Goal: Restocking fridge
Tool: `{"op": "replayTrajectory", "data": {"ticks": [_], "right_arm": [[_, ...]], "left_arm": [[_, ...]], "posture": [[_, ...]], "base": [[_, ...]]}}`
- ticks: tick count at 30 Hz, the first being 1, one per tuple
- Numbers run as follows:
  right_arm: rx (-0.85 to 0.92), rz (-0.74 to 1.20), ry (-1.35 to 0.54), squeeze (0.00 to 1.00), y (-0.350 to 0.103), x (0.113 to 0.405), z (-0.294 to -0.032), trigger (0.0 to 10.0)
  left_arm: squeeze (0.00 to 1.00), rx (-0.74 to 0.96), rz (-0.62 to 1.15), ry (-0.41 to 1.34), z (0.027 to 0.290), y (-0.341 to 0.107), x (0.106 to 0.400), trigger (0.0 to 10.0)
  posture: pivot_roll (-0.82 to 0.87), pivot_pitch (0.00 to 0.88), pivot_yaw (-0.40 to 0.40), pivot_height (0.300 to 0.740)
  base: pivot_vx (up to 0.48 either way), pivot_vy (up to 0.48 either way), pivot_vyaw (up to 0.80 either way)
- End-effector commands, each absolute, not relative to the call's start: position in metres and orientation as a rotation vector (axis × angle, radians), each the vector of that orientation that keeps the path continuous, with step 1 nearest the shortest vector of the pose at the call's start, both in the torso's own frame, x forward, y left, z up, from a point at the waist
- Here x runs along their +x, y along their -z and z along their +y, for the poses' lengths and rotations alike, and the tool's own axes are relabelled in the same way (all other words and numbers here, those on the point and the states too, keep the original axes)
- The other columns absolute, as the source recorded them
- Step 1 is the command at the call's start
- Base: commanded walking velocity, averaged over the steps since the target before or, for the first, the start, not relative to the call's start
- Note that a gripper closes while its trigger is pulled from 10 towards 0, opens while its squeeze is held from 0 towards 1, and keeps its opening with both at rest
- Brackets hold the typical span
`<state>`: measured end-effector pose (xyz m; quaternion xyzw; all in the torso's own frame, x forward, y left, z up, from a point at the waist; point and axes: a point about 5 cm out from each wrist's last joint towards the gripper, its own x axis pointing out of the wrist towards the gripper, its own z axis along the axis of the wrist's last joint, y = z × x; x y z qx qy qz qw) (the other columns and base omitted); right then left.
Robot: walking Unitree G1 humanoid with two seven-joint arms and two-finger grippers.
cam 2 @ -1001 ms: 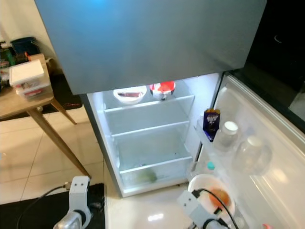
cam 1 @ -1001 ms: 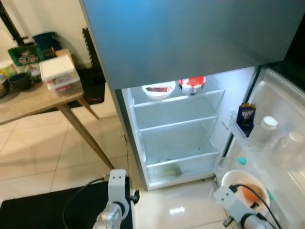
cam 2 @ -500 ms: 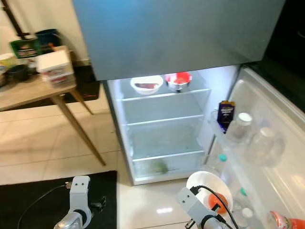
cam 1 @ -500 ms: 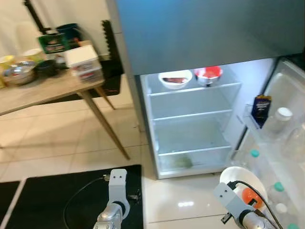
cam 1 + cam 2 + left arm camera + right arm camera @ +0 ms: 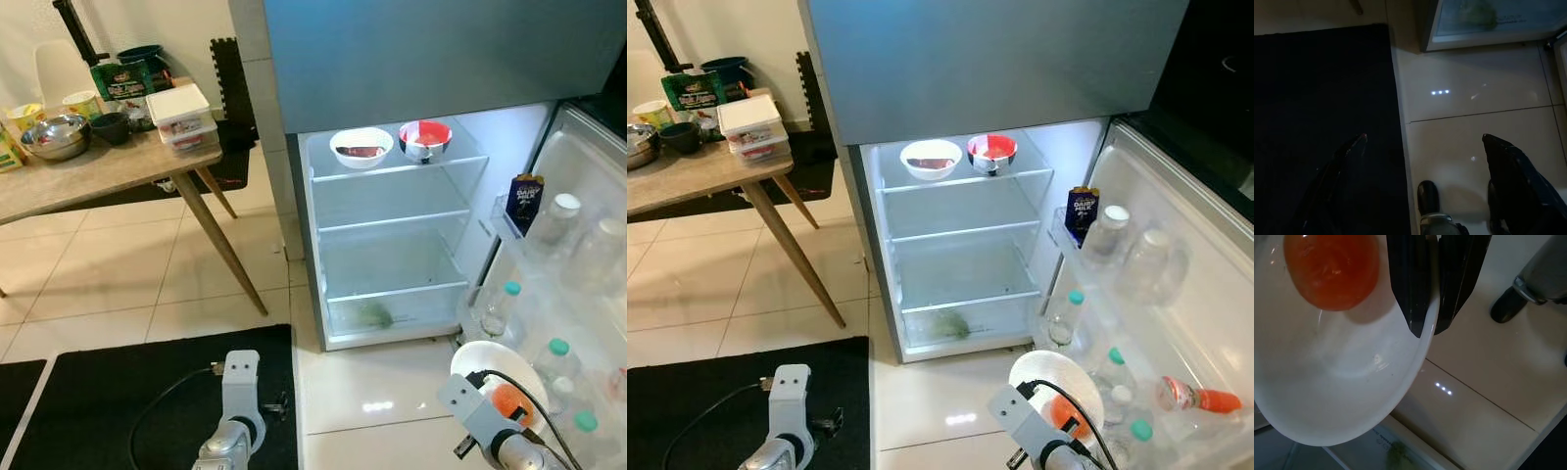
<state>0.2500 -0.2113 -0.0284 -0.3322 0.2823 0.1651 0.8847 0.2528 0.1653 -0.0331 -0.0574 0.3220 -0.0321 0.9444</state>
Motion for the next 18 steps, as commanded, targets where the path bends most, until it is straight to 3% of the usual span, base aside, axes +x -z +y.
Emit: {"op": "replayTrajectory", "data": {"ticks": [1, 18], "right_arm": [[-0.699, 0.573, -0.354, 0.0, 0.0268, 0.2518, -0.2094, 10.0], [-0.676, 0.559, -0.346, 0.0, 0.0248, 0.2556, -0.205, 10.0]], "left_arm": [[0.0, -0.106, 0.678, 0.048, 0.1703, 0.0359, 0.249, 10.0], [0.0, -0.059, 0.607, 0.07, 0.1688, 0.0266, 0.2582, 10.0]], "posture": [[-0.09, 0.104, 0.084, 0.74], [-0.08, 0.109, 0.09, 0.74]], "base": [[0.0, 0.0, 0.0], [0.0, 0.0, 0.0]]}}
